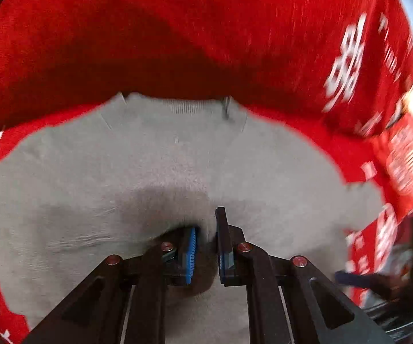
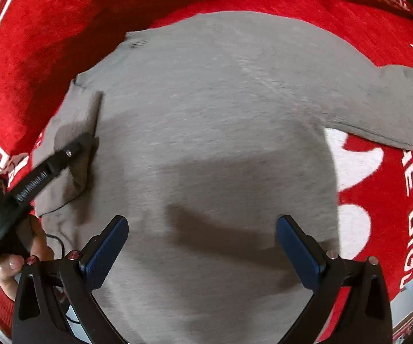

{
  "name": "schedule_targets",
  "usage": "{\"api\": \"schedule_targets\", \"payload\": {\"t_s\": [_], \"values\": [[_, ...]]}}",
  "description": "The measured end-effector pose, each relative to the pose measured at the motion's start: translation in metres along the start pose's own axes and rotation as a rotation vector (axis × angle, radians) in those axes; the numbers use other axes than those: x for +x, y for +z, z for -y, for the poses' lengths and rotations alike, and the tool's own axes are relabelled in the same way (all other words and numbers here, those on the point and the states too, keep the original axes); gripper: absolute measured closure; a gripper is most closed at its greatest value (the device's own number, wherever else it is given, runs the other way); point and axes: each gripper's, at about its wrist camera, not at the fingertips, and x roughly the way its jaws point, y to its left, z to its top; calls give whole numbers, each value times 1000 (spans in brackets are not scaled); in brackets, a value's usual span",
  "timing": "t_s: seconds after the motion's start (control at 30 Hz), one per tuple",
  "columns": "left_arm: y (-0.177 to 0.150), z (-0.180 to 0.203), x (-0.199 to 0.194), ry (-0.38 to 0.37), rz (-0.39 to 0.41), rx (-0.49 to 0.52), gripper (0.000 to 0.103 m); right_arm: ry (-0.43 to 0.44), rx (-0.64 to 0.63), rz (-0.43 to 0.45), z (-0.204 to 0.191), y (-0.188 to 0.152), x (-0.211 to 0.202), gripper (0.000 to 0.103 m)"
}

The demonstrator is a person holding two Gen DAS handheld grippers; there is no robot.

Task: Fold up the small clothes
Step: 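Grasp the sweater sleeve with the left gripper, fold it across the body, release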

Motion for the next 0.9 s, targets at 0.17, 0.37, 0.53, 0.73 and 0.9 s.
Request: {"api": "schedule_targets", "payload": {"t_s": [0.17, 0.37, 0.53, 0.73, 0.9], "values": [[-6, 8, 4, 65, -27, 12, 34, -28, -43, 15, -12, 10, -3, 0], [-11, -17, -60, 182, 61, -20, 26, -101, -332, 119, -83, 29, -12, 0], [-21, -99, -102, 424, 91, -108, 26, -227, -671, 207, -173, 26, 13, 0], [-49, -161, -90, 570, -9, -229, 26, -520, -1043, 286, -241, 10, 74, 40], [-57, -167, -78, 562, -15, -253, 26, -267, -748, 234, -209, 56, 52, 93]]}}
